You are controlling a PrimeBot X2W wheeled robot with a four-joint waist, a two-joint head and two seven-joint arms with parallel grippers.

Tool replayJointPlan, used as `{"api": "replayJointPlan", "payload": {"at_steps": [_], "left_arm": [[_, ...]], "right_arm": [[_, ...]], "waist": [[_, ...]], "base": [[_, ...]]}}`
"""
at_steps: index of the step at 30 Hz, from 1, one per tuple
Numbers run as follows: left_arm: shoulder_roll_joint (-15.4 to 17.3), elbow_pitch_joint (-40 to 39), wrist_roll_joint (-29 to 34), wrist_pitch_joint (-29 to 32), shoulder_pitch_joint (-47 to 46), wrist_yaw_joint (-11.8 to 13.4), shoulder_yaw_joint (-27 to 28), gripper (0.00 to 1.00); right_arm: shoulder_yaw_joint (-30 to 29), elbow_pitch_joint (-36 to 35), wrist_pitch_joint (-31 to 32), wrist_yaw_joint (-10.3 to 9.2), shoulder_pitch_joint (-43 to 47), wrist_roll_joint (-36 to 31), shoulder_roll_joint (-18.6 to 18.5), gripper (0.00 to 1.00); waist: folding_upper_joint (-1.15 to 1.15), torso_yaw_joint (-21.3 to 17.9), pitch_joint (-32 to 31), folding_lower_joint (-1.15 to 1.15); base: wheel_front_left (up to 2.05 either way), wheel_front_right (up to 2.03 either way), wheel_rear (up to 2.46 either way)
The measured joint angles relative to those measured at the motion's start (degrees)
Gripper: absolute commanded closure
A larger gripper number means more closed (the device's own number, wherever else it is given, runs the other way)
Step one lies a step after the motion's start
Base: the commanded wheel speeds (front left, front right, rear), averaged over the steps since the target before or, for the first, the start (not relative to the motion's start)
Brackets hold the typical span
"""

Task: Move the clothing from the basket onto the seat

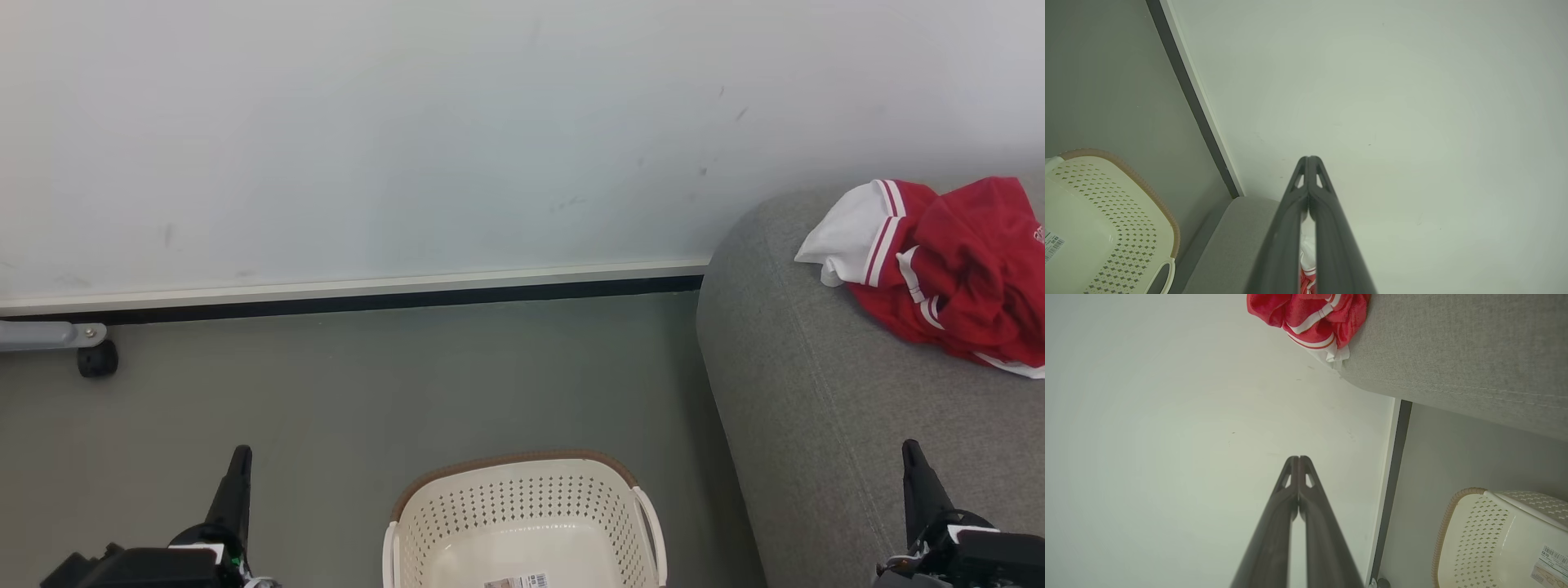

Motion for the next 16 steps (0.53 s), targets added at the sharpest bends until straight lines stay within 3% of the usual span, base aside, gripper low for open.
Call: {"api": "replayJointPlan", "payload": {"at_steps": [16], "left_arm": [[0.0,0.0,0.0,0.0,0.0,0.0,0.0,1.00]], "right_arm": [[0.0,0.0,0.0,0.00,0.0,0.0,0.0,1.00]], "waist": [[0.00,0.0,0.0,0.00]], "base": [[0.00,0.00,0.00]]}}
